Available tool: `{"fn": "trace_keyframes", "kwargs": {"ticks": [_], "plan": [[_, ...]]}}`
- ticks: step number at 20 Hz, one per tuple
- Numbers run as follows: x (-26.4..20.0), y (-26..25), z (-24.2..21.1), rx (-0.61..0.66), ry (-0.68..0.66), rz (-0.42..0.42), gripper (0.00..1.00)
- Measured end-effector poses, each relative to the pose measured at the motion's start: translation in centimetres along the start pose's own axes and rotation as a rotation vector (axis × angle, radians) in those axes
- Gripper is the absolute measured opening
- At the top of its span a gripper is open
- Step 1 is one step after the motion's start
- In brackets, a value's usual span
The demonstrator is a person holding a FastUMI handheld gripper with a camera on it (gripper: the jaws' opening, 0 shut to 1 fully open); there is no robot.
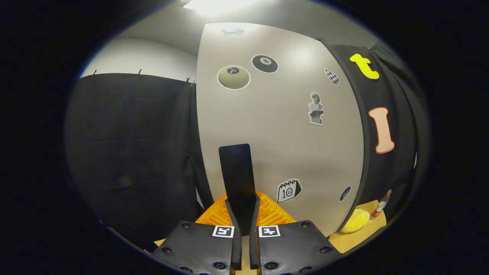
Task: Open the shoe cabinet door, grab the shoes and put them into the shoe cabinet, then close the shoe cabinet door.
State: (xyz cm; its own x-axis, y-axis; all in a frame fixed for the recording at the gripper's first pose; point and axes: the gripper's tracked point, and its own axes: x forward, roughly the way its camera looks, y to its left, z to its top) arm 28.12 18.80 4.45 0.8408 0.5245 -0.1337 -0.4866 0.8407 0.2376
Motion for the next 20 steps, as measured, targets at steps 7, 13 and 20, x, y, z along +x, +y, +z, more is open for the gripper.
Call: {"fn": "trace_keyframes", "kwargs": {"ticks": [7, 13, 20], "plan": [[-4.6, -1.5, 0.3, -0.016, 0.019, 0.004, 0.09], [-9.6, -5.5, 0.8, -0.032, 0.021, -0.049, 0.09], [-14.8, -13.6, 1.7, -0.093, -0.022, -0.257, 0.08]]}}
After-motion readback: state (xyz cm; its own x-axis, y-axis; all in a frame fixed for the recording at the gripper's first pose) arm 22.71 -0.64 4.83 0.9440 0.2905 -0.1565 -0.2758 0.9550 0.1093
